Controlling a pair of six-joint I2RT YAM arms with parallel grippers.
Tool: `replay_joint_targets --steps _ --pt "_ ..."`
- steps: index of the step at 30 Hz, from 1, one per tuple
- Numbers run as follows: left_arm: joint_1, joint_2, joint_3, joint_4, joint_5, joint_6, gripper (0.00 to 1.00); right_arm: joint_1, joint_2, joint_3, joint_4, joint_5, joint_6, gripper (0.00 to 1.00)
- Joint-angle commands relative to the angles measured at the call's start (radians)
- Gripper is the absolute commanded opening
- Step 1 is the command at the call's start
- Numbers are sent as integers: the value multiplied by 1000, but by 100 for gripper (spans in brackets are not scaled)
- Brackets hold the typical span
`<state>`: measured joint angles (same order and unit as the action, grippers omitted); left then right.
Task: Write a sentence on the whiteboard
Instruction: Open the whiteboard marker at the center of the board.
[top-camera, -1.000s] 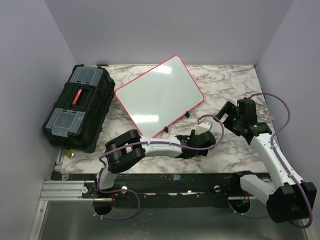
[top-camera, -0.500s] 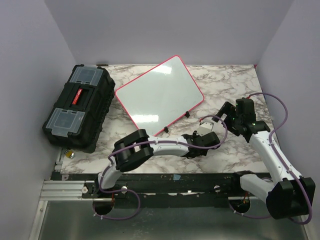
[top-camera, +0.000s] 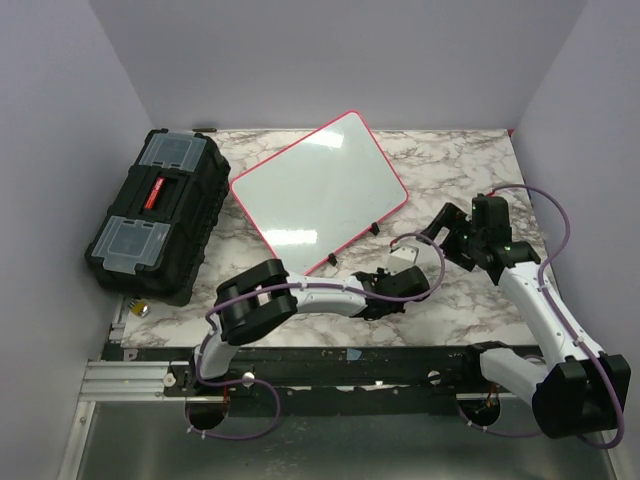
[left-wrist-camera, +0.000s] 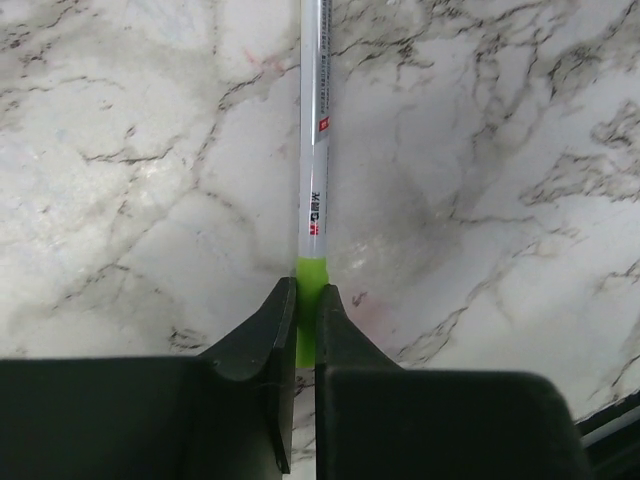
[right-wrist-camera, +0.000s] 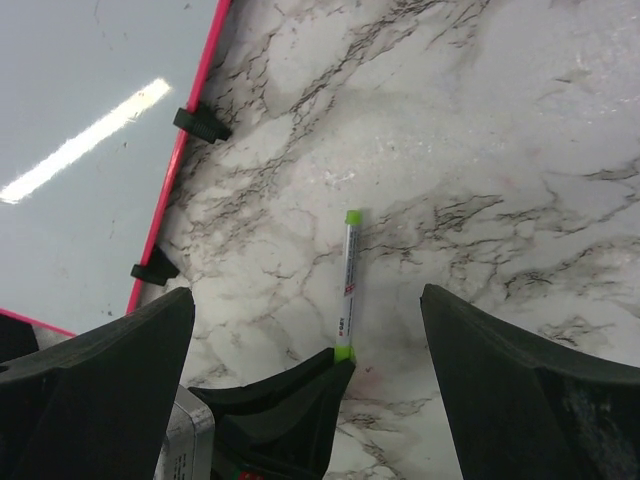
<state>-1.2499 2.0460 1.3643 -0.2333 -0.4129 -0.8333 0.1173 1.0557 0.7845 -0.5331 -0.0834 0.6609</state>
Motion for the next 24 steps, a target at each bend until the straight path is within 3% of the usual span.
replay_joint_targets --steps 1,18,24 --pt "3 -112 -99 81 54 100 0 -5 7 24 30 -134 -3 98" --pt "82 -501 -286 96 199 431 0 -5 79 48 136 -542 -35 96" --pt "109 -563 -293 64 256 612 0 -5 120 54 209 -752 -12 87"
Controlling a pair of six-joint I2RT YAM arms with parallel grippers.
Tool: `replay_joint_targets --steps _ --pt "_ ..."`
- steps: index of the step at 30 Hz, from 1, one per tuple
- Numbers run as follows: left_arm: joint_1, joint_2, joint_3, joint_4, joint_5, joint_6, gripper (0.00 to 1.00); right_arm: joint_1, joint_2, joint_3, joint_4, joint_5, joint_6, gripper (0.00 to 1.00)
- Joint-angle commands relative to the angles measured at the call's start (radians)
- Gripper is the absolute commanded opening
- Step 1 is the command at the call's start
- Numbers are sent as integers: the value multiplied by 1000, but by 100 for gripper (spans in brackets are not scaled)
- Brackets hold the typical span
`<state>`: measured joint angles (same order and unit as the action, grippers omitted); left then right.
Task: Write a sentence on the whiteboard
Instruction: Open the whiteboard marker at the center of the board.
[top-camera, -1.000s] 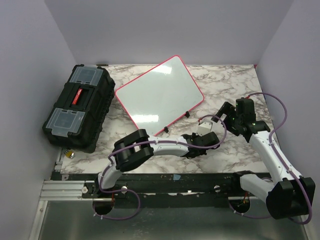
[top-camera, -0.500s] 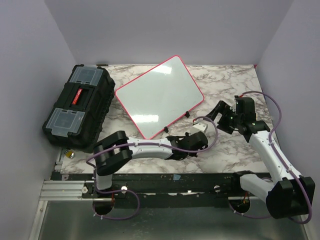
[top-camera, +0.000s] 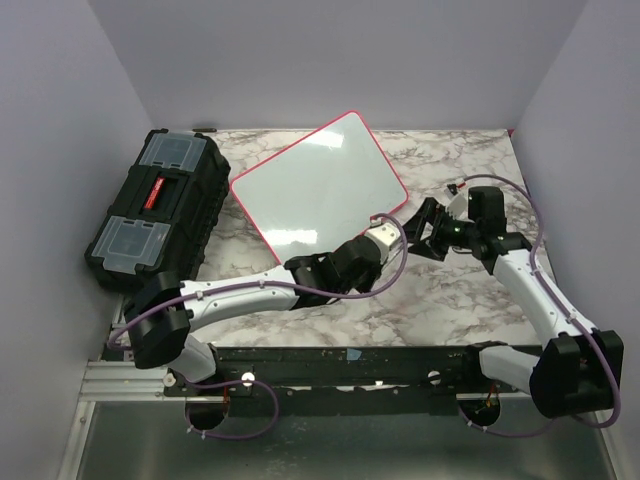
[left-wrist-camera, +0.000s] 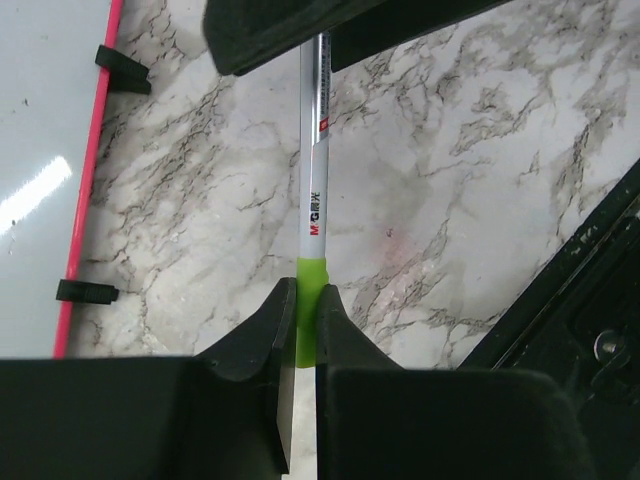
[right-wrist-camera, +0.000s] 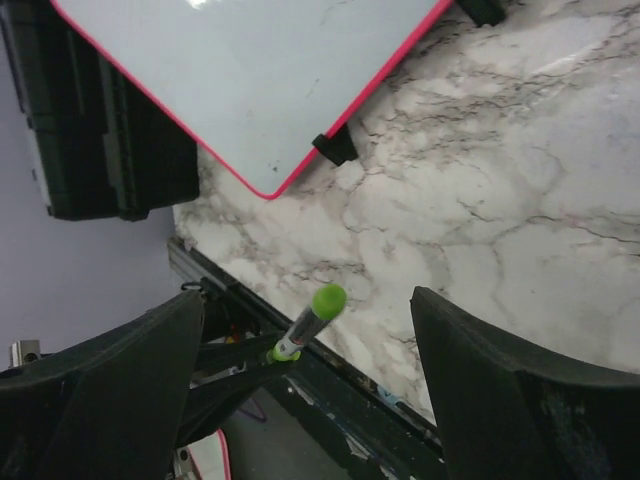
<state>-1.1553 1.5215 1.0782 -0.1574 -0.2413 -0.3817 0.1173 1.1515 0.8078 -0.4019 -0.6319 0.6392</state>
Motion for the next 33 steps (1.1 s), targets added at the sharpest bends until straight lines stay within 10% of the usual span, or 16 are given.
replay_joint_targets --steps 1,33 --pt "27 -45 -8 -10 116 175 0 -5 27 27 96 -240 22 86" --pt "134 -208 17 -151 365 521 0 84 65 -65 404 -508 144 49"
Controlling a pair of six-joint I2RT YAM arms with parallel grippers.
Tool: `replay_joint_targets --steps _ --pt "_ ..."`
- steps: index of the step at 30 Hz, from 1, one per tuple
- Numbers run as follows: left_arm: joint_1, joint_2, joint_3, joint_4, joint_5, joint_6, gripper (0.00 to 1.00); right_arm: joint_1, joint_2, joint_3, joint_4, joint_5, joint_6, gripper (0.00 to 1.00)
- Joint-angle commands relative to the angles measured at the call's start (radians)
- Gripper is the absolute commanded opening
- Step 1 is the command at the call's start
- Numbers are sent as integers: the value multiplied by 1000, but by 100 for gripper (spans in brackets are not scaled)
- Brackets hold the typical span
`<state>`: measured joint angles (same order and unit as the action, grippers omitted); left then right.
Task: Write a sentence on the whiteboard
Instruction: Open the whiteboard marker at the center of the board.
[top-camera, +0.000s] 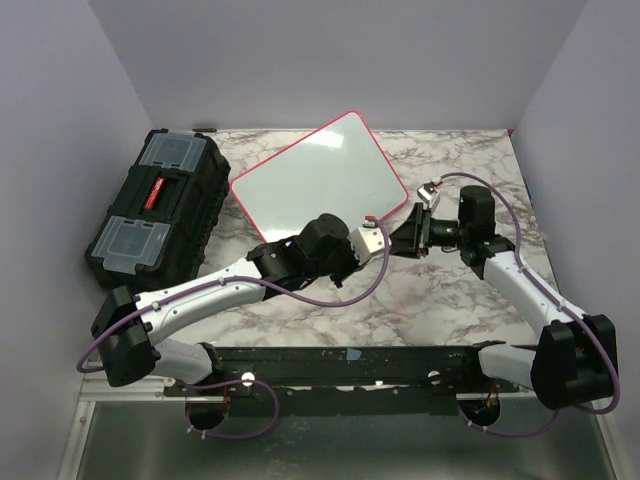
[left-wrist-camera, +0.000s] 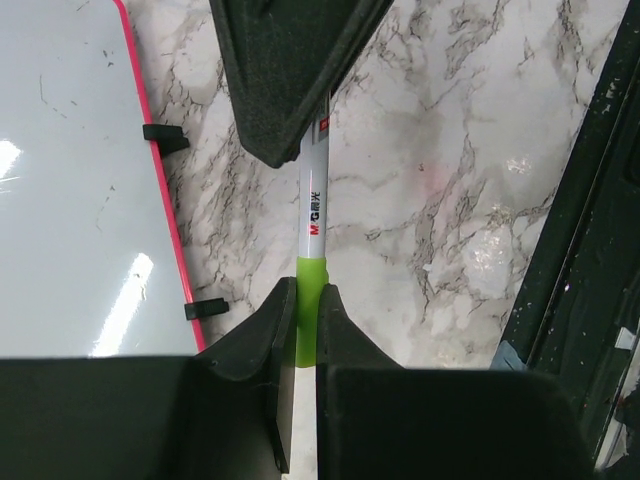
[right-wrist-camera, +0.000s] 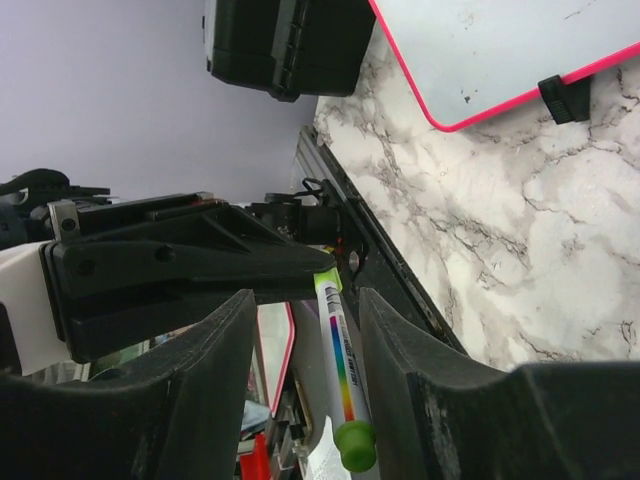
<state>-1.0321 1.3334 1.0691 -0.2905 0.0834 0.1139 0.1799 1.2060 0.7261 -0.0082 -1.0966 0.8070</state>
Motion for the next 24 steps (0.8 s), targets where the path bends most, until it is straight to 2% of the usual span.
replay_joint_targets --steps 1,6,11,19,24 --pt "11 -20 28 -20 41 29 0 26 11 19 10 -45 -29 49" --pt "14 -25 43 -45 45 47 0 41 21 24 -18 -42 -47 48" --pt "14 -26 55 -64 47 64 0 51 24 32 -17 -49 -49 39" --pt "15 -36 66 -82 68 84 0 69 24 37 -18 -57 -54 30" --pt "15 -39 69 -90 72 87 0 74 24 41 -18 -59 -58 29"
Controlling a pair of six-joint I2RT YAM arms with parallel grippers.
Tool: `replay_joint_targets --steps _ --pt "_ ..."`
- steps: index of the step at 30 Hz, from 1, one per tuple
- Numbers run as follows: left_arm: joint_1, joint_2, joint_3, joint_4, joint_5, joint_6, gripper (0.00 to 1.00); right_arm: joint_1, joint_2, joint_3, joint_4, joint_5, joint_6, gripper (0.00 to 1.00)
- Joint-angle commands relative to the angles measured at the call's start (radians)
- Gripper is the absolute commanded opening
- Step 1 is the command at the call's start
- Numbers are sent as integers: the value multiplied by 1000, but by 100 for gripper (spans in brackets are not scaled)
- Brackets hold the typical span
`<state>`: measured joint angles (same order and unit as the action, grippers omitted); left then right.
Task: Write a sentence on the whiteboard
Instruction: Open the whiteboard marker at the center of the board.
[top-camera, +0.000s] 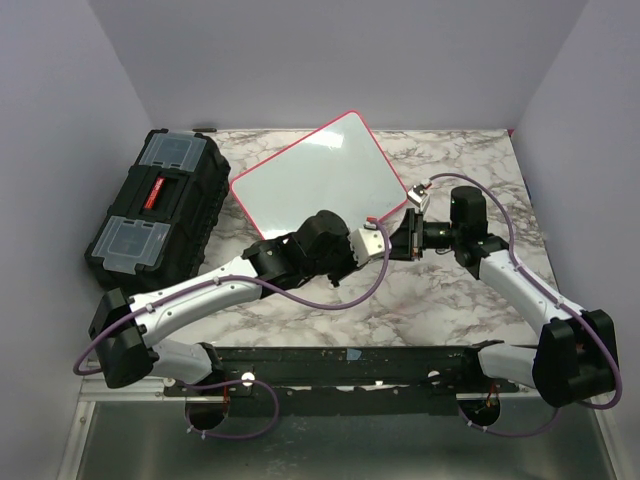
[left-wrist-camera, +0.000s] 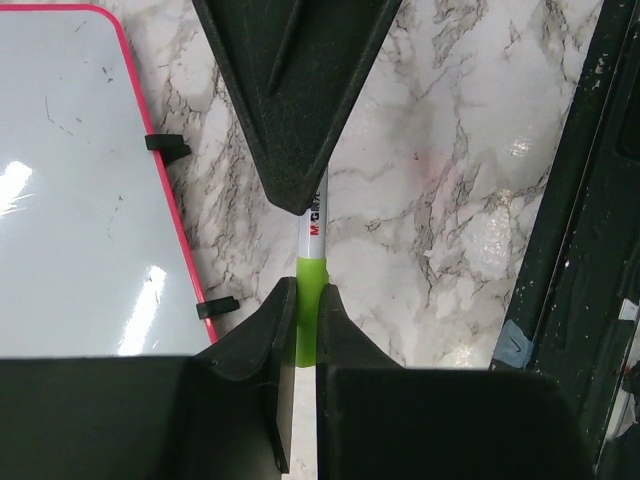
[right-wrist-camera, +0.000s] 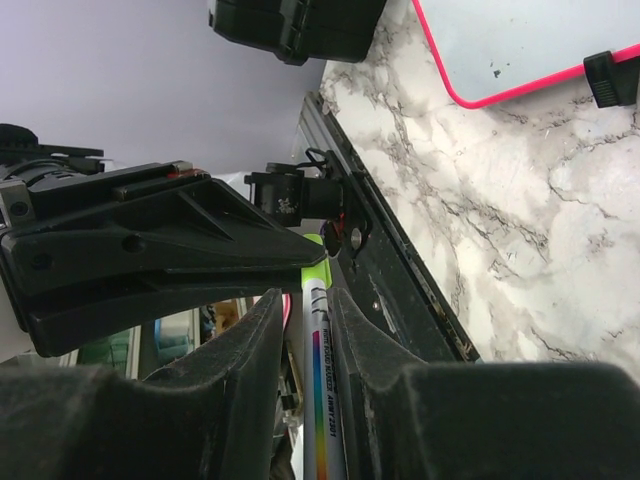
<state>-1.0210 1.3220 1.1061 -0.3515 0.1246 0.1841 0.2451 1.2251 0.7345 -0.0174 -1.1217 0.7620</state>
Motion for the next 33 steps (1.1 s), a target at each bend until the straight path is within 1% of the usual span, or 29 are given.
replay_joint_targets --steps 1,7,11,24,33 --pt "4 -28 32 -30 31 17 0 10 7 33 -8 -34 -13 29" --pt "4 -29 29 -31 29 16 0 15 9 35 -8 -40 -13 29" --pt "4 -30 32 -32 32 20 0 26 7 35 -6 -47 -15 30" --pt "4 -38 59 -84 42 51 0 57 10 32 -2 -58 -25 30" --pt "4 -32 71 -92 49 57 0 78 17 42 -20 -55 -46 27"
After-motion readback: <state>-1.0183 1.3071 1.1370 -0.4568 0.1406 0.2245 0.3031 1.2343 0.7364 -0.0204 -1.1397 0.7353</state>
